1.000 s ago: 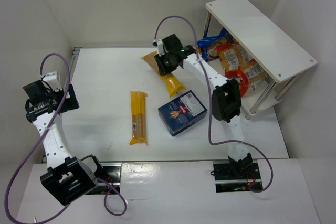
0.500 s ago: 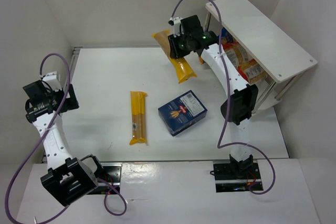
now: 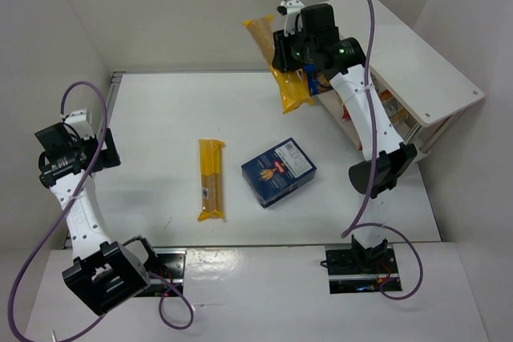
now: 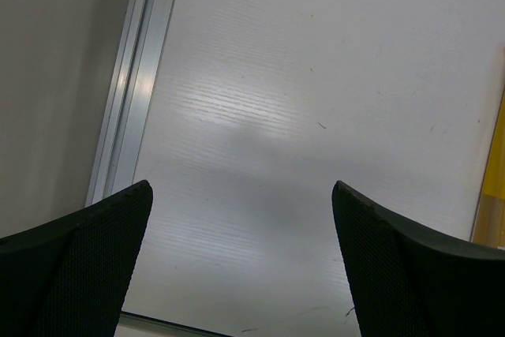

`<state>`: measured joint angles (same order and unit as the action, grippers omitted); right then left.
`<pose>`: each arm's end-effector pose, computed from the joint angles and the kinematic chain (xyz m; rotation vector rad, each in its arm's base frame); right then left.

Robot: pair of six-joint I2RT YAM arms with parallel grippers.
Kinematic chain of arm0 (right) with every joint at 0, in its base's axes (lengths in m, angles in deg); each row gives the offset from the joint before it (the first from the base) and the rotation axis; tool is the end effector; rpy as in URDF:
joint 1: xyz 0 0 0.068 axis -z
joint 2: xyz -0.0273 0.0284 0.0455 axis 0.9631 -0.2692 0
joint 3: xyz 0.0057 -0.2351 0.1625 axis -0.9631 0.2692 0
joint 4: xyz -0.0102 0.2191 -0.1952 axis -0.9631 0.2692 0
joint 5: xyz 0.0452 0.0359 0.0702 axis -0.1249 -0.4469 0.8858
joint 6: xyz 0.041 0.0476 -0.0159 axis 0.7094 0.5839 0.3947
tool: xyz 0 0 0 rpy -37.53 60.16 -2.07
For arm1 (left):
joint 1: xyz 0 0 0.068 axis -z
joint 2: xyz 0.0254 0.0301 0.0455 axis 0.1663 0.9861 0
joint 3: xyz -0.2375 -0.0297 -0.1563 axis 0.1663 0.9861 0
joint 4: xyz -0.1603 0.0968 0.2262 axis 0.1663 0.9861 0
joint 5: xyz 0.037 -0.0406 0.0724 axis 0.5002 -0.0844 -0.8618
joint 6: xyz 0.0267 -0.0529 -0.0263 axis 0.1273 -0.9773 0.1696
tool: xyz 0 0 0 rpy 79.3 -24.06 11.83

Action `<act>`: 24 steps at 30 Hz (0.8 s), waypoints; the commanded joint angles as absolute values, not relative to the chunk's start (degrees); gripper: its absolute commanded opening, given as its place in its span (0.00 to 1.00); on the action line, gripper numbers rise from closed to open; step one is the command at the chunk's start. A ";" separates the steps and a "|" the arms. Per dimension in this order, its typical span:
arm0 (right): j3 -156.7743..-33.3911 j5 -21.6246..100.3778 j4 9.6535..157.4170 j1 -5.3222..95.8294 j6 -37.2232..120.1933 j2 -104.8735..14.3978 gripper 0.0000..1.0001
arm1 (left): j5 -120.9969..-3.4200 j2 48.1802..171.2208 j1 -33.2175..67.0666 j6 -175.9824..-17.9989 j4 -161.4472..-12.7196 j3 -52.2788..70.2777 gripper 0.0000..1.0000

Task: Place and organize the pasta boxes and bags onto the shelf

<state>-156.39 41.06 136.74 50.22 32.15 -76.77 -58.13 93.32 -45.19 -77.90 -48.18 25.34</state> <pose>0.4201 0.1975 0.4783 -0.5818 2.0204 0.3983 0.2126 0.1391 0.3164 -0.4365 2.2119 0.1594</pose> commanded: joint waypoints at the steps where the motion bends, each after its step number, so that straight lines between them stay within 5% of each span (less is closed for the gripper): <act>1: -160.34 40.52 131.10 51.08 31.51 -69.99 0.00 | -56.76 92.21 -45.61 -77.50 -49.82 25.71 1.00; 24: -158.84 33.33 129.35 60.93 35.63 -59.17 0.00 | -56.23 92.74 -45.61 -76.97 -49.82 25.71 1.00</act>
